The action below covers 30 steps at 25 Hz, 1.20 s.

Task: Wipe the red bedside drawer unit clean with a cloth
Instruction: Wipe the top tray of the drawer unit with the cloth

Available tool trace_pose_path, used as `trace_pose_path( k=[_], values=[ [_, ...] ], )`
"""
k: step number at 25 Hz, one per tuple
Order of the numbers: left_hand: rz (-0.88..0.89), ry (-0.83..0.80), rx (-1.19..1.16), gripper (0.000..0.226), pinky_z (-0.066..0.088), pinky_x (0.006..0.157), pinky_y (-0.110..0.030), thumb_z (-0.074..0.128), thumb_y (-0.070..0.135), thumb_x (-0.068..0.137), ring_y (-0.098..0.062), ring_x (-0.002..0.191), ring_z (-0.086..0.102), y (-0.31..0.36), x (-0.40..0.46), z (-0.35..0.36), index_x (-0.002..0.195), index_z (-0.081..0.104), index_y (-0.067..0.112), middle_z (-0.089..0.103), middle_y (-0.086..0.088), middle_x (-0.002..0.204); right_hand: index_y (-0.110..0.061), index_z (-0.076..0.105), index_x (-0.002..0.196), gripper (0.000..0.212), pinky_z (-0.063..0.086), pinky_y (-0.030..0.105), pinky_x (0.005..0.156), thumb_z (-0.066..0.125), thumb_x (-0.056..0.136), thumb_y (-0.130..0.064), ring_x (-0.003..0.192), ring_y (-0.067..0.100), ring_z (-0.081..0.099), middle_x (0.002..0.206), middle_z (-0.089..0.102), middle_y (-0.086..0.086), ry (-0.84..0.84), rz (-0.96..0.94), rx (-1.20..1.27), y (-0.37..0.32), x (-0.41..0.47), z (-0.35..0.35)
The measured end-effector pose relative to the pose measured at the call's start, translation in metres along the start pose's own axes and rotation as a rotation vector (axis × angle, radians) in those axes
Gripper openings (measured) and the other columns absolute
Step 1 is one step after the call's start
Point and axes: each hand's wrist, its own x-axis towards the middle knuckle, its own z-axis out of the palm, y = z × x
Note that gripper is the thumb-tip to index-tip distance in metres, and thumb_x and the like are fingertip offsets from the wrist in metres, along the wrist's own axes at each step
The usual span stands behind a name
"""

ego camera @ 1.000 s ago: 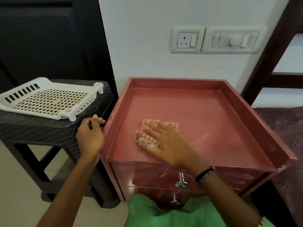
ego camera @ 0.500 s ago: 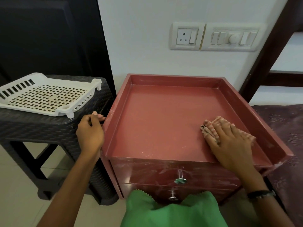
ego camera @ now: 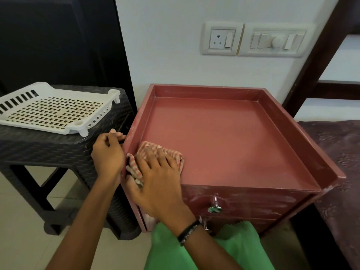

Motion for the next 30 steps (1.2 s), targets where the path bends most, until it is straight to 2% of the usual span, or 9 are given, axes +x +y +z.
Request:
trace_pose_path(
  k=[6,8,11,14,19,22,26,28,30],
  values=[
    [0.005,-0.015,0.005,0.028,0.050,0.098,-0.049,0.044,0.037,0.101,-0.023,0.100,0.067,-0.003,0.003,-0.001,0.090,0.063,0.019,0.070,0.001,0.094,-0.028,0.054,0.131,0.057,0.031,0.036,0.105,0.039,0.080,-0.048,0.131,0.021,0.044,0.143,0.049,-0.004,-0.046,-0.343,-0.024,0.033,-0.015,-0.009],
    [-0.009,-0.010,0.011,0.029,0.050,0.098,-0.050,0.045,0.039,0.101,-0.023,0.101,0.067,-0.002,0.002,-0.001,0.087,0.062,0.021,0.069,0.002,0.094,-0.027,0.055,0.130,0.055,0.035,0.036,0.105,0.041,0.081,-0.047,0.132,0.018,0.045,0.143,0.049,-0.008,-0.065,-0.386,0.019,0.052,-0.025,-0.020],
    [-0.039,-0.003,-0.002,0.029,0.050,0.098,-0.050,0.045,0.040,0.101,-0.023,0.103,0.065,0.000,0.001,-0.001,0.091,0.063,0.020,0.068,0.003,0.096,-0.025,0.055,0.131,0.055,0.035,0.035,0.109,0.046,0.082,-0.046,0.132,0.012,0.045,0.142,0.050,-0.011,-0.062,-0.291,0.056,0.087,-0.049,-0.039],
    [-0.044,0.009,0.008,0.029,0.049,0.099,-0.048,0.045,0.040,0.100,-0.022,0.102,0.065,0.000,0.000,-0.002,0.098,0.062,0.017,0.067,0.003,0.099,-0.021,0.059,0.128,0.056,0.029,0.041,0.111,0.038,0.084,-0.048,0.127,0.011,0.049,0.135,0.057,-0.005,0.046,-0.072,0.027,0.137,-0.075,-0.064],
    [-0.073,0.002,-0.005,0.029,0.049,0.100,-0.049,0.045,0.039,0.101,-0.022,0.102,0.064,0.000,0.000,0.000,0.099,0.063,0.016,0.067,0.000,0.101,-0.010,0.061,0.126,0.061,0.032,0.036,0.106,0.042,0.078,-0.043,0.119,0.022,0.058,0.127,0.063,0.009,0.204,0.276,-0.100,0.213,-0.108,-0.113],
    [-0.084,-0.005,-0.008,0.030,0.049,0.099,-0.051,0.045,0.040,0.101,-0.025,0.105,0.064,-0.001,0.001,0.000,0.098,0.063,0.016,0.066,0.001,0.100,-0.011,0.062,0.125,0.060,0.037,0.041,0.105,0.043,0.076,-0.041,0.119,0.022,0.058,0.125,0.064,0.006,0.246,0.308,-0.075,0.203,-0.116,-0.108],
    [-0.073,0.012,-0.003,0.029,0.049,0.100,-0.049,0.045,0.037,0.101,-0.023,0.103,0.064,0.001,0.000,0.001,0.097,0.064,0.015,0.067,-0.001,0.100,-0.018,0.068,0.118,0.057,0.049,0.046,0.093,0.042,0.075,-0.045,0.107,0.008,0.055,0.119,0.068,0.002,0.288,0.349,-0.025,0.168,-0.125,-0.102],
    [-0.074,0.016,0.006,0.028,0.049,0.100,-0.048,0.044,0.035,0.102,-0.020,0.100,0.063,0.002,-0.001,0.002,0.098,0.064,0.015,0.066,0.000,0.100,-0.020,0.072,0.110,0.055,0.050,0.038,0.088,0.040,0.075,-0.047,0.098,0.005,0.057,0.111,0.072,-0.001,0.271,0.353,0.049,0.145,-0.125,-0.097],
    [-0.079,0.018,0.017,0.028,0.049,0.099,-0.048,0.044,0.034,0.102,-0.019,0.098,0.062,0.003,-0.002,0.001,0.098,0.064,0.015,0.066,0.000,0.100,-0.030,0.071,0.092,0.042,0.054,0.024,0.074,0.039,0.074,-0.050,0.079,-0.005,0.059,0.085,0.071,-0.017,0.198,0.339,0.272,0.121,-0.121,-0.093]
  ],
)
